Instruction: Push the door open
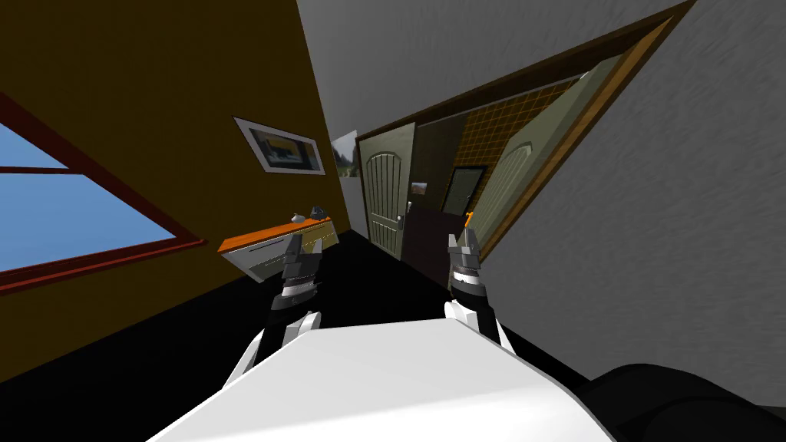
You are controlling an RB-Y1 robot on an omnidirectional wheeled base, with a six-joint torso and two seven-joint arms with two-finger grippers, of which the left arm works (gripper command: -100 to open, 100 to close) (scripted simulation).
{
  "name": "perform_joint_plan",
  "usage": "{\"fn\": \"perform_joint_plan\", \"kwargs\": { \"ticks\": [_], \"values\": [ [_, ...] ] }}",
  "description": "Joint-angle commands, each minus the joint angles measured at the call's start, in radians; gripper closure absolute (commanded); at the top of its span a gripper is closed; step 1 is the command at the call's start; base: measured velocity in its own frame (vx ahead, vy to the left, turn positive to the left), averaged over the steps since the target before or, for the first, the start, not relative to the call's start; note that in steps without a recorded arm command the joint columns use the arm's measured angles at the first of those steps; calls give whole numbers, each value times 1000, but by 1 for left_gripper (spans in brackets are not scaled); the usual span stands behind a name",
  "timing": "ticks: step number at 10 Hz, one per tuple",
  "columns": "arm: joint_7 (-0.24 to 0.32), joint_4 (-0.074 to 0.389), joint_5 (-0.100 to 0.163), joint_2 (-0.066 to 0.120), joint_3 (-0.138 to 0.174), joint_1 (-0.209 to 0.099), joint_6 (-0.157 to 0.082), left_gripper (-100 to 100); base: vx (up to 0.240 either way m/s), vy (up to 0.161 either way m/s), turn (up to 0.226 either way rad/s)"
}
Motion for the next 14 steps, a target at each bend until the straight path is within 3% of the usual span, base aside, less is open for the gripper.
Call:
{"fn": "perform_joint_plan", "kwargs": {
  "ticks": [1,5,14],
  "values": [
    [14,30,-13,10,0,-18,7,-100,119,-75,-85],
    [42,87,-37,25,-1,-51,20,-100,82,24,-92],
    [128,266,-113,59,-3,-155,62,-100,98,10,-107]
  ]
}}
